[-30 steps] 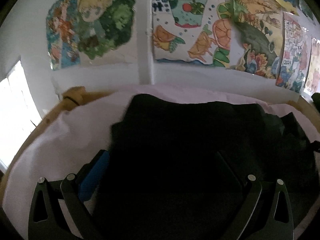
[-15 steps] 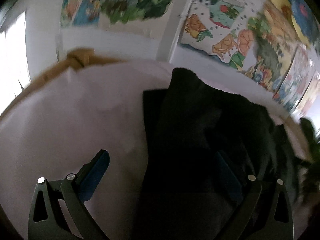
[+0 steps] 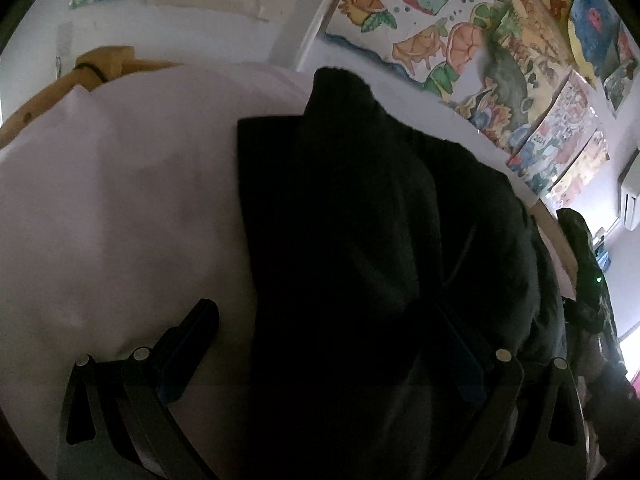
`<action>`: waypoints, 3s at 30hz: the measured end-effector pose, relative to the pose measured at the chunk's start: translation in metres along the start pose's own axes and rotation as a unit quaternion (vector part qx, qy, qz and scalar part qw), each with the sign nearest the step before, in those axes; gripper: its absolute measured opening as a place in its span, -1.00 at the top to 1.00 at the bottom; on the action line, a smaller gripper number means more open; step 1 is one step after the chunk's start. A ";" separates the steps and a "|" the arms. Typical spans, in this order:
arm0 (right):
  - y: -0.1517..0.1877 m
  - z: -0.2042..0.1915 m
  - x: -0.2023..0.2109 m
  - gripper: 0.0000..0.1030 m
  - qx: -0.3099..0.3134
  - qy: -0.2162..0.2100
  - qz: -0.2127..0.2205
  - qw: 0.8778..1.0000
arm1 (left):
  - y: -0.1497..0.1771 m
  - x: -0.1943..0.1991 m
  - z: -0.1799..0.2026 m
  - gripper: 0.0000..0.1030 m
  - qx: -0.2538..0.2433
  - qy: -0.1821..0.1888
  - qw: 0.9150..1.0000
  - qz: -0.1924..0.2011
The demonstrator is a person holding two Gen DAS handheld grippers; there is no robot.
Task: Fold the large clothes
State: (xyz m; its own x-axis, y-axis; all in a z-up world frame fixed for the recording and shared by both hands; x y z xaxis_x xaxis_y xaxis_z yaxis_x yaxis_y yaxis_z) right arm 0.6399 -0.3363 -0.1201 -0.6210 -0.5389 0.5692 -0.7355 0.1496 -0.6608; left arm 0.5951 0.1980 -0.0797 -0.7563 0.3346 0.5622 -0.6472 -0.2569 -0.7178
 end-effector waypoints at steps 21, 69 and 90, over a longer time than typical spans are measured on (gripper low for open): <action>0.020 -0.010 -0.015 -0.93 0.017 -0.061 -0.030 0.998 | 0.017 -0.016 0.017 -0.98 -0.035 0.047 0.997 -0.051; 0.049 -0.100 0.085 0.53 0.053 -0.008 0.014 0.998 | 0.022 0.084 0.112 0.72 -0.123 -0.059 0.991 -0.001; 0.196 -0.221 0.228 0.53 0.112 0.080 -0.020 0.990 | 0.163 0.275 0.155 0.73 -0.147 -0.092 0.985 0.006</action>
State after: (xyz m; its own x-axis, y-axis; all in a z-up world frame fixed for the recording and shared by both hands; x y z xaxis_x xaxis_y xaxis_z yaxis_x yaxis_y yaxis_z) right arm 0.2936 -0.2466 -0.0116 -0.6405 -0.4000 0.6555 -0.6933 -0.0659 -0.7176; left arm 0.2672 0.1076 0.0215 -0.7863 0.1570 0.5975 -0.6020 0.0224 -0.7981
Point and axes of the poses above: each gripper's, at about its wrist camera, not at the fingertips, and x roughly against the way its jaws point, z to its right, y to its underside, the point moved 2 cm from there along -x, roughly the way its jaws point, and after that the axes turned 11 degrees about z, right-handed, at the moved point
